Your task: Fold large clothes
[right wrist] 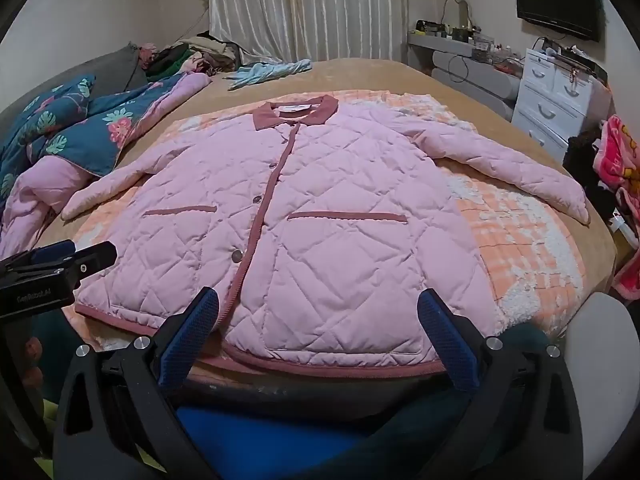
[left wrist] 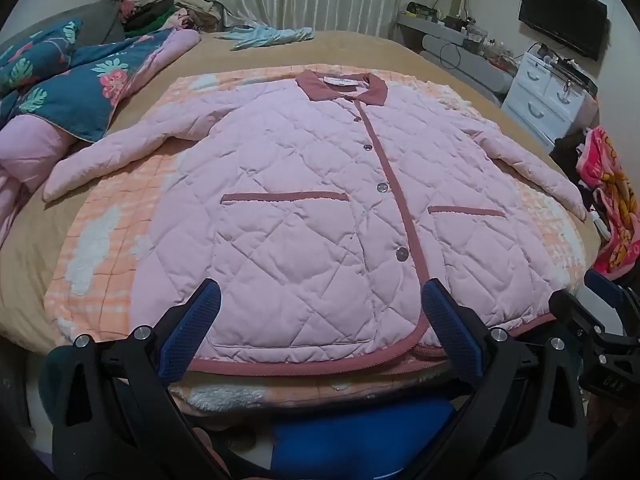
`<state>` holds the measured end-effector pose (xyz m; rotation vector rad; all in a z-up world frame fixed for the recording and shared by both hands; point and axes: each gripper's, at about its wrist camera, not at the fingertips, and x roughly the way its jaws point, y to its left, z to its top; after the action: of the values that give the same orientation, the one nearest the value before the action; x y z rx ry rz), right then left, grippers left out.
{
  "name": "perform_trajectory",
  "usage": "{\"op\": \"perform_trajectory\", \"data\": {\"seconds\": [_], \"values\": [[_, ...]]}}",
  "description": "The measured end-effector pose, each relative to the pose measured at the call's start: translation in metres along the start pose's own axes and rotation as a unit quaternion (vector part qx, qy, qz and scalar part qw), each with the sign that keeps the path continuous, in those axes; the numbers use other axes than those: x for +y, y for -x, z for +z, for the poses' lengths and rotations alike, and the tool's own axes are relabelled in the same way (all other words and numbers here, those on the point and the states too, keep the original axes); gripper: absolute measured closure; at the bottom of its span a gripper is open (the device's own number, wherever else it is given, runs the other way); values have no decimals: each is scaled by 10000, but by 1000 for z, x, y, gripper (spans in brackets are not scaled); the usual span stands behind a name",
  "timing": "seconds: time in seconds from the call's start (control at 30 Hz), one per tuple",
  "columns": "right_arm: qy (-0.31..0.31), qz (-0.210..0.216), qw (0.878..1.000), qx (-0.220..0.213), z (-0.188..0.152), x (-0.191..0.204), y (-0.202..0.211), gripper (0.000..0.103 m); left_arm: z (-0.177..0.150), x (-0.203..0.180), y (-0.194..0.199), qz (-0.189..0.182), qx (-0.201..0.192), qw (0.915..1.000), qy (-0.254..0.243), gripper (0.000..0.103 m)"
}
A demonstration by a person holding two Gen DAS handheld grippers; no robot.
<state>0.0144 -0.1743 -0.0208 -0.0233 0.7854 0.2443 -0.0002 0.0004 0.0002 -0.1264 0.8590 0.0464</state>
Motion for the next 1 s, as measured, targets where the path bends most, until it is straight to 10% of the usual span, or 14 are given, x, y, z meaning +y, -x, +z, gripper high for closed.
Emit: {"op": "perform_trajectory", "data": {"seconds": [1.0], "values": [[87,-30,9998,-159,2,9,4,4,4,2,6,-37,-58,10000,43,9]]}}
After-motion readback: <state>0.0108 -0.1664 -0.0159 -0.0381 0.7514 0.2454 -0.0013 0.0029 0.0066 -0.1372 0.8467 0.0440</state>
